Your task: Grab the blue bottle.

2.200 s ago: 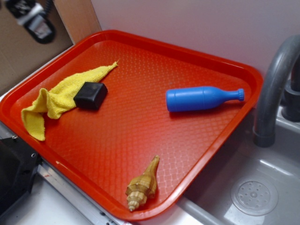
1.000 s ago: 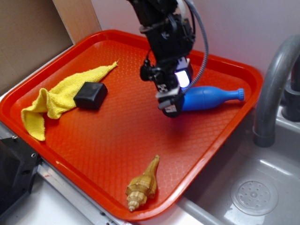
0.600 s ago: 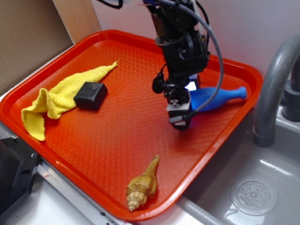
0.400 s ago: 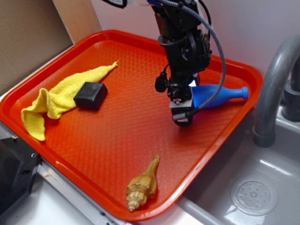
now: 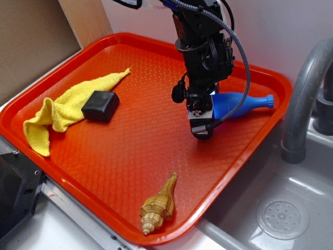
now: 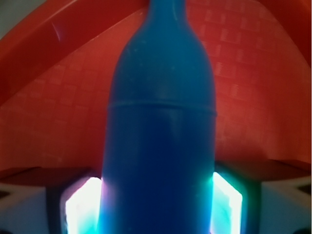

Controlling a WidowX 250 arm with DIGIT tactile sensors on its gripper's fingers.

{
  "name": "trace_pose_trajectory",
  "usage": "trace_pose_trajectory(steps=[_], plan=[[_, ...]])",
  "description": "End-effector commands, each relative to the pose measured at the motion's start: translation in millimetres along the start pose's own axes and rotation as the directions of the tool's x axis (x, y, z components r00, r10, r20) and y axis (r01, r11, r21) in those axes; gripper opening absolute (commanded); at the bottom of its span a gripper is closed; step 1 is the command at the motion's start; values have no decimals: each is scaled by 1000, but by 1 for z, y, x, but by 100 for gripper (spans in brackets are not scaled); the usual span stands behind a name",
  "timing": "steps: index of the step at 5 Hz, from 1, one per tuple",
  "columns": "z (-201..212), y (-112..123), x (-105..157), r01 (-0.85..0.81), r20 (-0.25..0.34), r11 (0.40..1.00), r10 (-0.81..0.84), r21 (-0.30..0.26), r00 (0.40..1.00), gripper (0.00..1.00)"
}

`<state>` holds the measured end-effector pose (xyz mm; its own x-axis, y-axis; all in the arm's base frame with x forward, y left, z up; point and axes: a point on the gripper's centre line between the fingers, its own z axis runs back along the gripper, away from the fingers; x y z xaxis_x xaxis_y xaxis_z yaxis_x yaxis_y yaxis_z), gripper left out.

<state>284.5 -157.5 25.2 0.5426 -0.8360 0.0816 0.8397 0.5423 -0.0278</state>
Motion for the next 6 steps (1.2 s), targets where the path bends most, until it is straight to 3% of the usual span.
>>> trace_pose_trajectory(steps=[1, 2, 3, 4, 5, 6], plan=[[78, -22, -21, -281, -25, 940, 291, 192, 956, 0], [131, -17, -58, -507, -27, 842, 520, 184, 854, 0], [165, -21, -99, -685, -19, 677, 714, 269, 699, 0], [181, -30, -126, -835, 4, 483, 865, 263, 502, 0], [182, -33, -127, -922, 38, 306, 945, 238, 324, 0], [170, -25, -128, -925, -2, 319, 946, 206, 325, 0]])
